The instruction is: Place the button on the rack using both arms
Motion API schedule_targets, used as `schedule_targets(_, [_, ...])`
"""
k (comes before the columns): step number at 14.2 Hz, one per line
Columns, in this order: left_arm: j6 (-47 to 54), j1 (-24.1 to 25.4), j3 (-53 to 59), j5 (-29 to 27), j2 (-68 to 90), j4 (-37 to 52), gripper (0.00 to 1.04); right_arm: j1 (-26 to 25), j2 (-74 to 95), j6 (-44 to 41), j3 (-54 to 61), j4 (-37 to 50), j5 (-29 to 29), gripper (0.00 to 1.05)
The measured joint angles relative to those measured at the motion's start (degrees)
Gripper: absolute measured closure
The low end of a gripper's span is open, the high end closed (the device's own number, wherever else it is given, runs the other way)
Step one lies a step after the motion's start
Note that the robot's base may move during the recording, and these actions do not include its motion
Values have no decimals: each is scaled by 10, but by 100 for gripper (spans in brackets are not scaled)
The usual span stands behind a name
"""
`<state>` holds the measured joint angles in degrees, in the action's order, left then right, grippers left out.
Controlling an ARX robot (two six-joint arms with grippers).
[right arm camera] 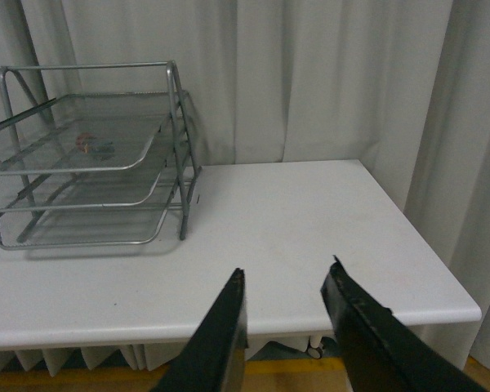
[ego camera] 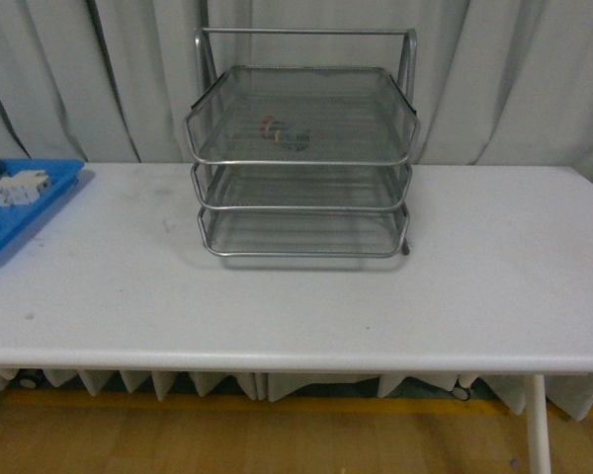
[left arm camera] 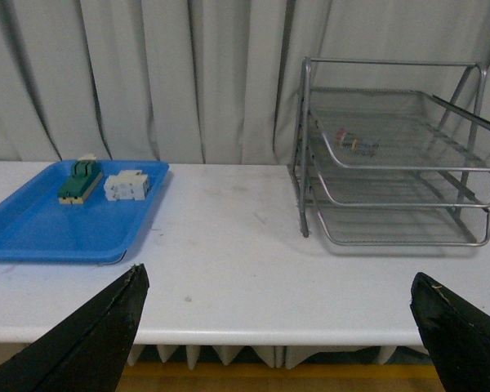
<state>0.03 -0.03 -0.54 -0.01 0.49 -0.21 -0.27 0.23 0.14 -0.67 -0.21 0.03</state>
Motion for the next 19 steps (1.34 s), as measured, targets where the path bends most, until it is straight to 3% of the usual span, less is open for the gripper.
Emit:
schedule_targets(4, [0, 0, 0, 0, 0, 0, 7, 0, 0, 0, 0, 0, 0, 24])
schedule_targets(6, [0, 0, 0, 0, 0, 0, 7, 0, 0, 0, 0, 0, 0, 8])
schedule_targets(19, [0, 0, 0, 0, 0, 0, 7, 0, 0, 0, 0, 0, 0, 6])
